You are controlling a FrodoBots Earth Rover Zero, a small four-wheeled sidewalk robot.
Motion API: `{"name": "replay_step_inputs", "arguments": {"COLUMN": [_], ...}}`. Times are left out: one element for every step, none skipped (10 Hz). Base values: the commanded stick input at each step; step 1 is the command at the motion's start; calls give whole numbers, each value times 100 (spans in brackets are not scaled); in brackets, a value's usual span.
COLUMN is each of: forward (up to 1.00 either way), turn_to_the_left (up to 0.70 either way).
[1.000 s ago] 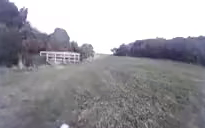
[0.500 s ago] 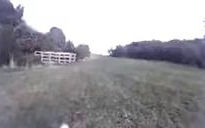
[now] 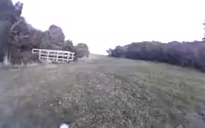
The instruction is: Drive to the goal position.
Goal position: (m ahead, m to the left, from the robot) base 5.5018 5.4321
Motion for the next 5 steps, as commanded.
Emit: {"name": "replay_step_inputs", "arguments": {"forward": [70,70,70,70,70], "turn_to_the_left": [-16,-16,-16,-16,-16]}}
